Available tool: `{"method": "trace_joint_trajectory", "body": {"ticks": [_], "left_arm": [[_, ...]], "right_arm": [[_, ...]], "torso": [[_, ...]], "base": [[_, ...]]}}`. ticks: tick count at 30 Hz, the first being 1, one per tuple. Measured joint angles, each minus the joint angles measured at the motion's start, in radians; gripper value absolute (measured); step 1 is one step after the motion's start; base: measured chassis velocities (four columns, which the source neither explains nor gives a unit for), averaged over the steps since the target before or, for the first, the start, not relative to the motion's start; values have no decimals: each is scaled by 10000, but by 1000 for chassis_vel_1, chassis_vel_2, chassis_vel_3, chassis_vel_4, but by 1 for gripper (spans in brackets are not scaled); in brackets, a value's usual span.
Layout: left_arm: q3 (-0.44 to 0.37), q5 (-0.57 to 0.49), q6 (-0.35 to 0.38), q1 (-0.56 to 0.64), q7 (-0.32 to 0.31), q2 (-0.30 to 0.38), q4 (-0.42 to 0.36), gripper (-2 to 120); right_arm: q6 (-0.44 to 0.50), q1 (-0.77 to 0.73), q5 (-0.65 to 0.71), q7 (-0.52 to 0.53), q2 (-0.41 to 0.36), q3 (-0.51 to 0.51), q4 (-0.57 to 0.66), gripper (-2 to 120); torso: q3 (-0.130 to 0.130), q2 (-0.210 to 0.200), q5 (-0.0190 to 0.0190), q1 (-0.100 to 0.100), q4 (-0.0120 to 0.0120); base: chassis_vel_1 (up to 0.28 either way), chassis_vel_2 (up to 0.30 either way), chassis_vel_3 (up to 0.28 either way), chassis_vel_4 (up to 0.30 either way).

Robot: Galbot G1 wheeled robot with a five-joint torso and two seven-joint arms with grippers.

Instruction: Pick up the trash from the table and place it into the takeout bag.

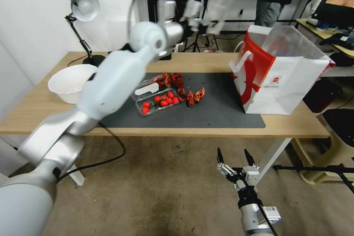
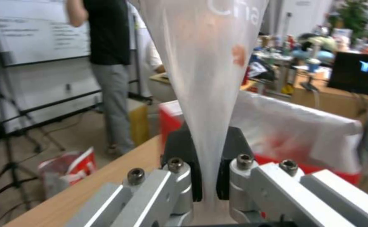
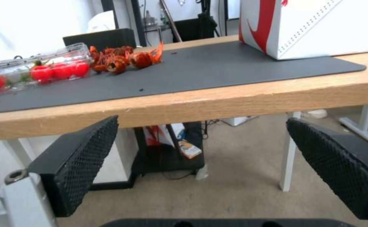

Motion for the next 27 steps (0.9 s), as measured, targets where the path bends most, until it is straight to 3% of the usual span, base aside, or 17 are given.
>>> {"method": "trace_joint_trajectory", "body": {"ticks": [3,9,19,27], "left_arm": [[600,3,-91,-303,-34,-572,130,5],[989,-58,-168,-597,-187,-1252,407,5],[1767,273,-659,-1210,-479,-2571,2019,5],[2256,1008,-932,-992,-421,-2526,2146,8]], "right_arm": [[10,-24,-31,0,81,25,6,100],[35,-55,-76,-3,198,31,7,100],[135,-200,-103,-12,268,166,8,100],[166,-184,-76,-17,220,178,-87,100]], "torso": [[0,0,-2,0,1],[0,0,-1,0,1],[0,0,-2,0,-1],[1,0,-3,1,2]], "base": [[0,0,0,0],[0,0,0,0],[0,0,0,0],[0,0,0,0]]}}
